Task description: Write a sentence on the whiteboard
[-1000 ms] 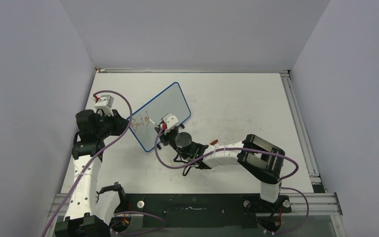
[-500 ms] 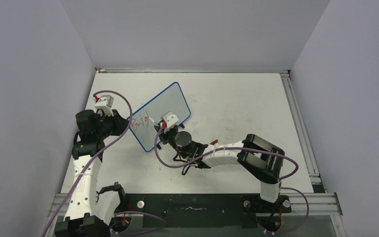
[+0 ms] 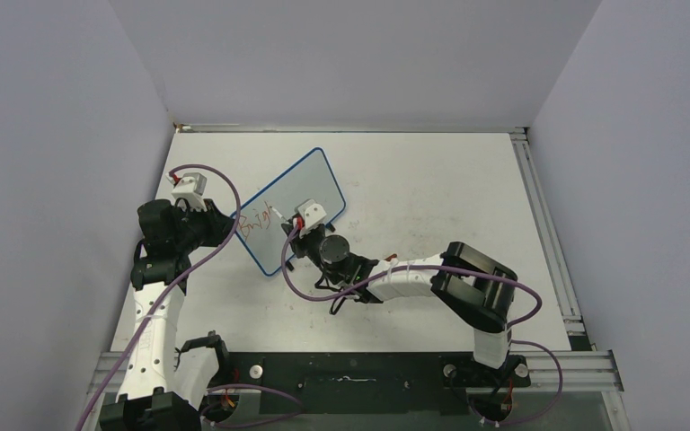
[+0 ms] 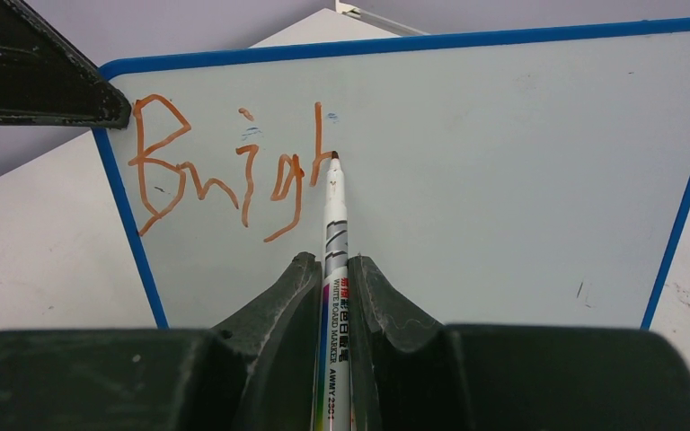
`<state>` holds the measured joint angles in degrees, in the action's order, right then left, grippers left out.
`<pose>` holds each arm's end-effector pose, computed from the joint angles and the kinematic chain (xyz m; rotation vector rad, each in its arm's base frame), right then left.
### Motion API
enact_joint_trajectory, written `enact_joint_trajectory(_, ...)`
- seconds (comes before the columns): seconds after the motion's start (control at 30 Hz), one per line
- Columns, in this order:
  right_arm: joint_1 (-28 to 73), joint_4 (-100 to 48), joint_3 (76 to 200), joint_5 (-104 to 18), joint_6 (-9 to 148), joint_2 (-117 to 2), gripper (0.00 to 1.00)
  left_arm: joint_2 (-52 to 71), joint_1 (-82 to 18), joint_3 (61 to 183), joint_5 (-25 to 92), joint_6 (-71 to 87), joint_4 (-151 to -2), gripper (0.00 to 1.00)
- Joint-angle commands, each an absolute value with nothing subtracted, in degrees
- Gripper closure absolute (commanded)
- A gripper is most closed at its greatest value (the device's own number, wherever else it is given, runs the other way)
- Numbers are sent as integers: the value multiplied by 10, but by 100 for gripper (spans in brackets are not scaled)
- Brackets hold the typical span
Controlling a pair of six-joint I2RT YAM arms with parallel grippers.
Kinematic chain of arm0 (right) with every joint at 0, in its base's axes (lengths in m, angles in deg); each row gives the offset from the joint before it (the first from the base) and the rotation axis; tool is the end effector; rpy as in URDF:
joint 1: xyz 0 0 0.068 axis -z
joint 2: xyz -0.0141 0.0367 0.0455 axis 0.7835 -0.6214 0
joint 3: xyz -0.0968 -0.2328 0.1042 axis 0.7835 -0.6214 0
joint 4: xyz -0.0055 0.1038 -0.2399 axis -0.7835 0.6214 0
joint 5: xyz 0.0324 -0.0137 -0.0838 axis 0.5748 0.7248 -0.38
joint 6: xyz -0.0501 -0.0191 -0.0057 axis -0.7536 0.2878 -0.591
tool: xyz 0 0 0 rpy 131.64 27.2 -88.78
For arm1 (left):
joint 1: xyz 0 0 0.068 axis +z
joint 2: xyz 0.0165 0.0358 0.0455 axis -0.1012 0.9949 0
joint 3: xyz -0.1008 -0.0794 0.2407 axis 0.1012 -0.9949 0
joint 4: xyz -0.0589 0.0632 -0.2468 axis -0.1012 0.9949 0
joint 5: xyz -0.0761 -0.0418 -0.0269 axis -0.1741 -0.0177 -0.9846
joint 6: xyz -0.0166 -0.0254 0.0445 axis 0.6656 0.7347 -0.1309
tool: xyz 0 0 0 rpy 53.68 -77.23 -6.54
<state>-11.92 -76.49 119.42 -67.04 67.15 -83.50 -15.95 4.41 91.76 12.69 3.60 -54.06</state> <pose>0.1913 0.3605 0.2179 -0.5808 1.5050 0.6993 0.1932 0.0175 0.2907 0.0008 2.0326 -0.4858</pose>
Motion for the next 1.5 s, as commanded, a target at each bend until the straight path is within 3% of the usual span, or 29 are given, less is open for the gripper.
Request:
enact_joint_trajectory(0.0, -110, -781, 1209, -682, 675, -846, 95, -166, 43, 919, 127, 33, -529, 100)
enact_joint_trajectory(1.03, -122, -776, 1180, -682, 683, -855, 95, -168, 43, 919, 128, 34, -529, 100)
enact_joint_trajectory(1.47, -119, -783, 1165, -684, 664, -789, 95, -167, 44, 919, 129, 34, -529, 100)
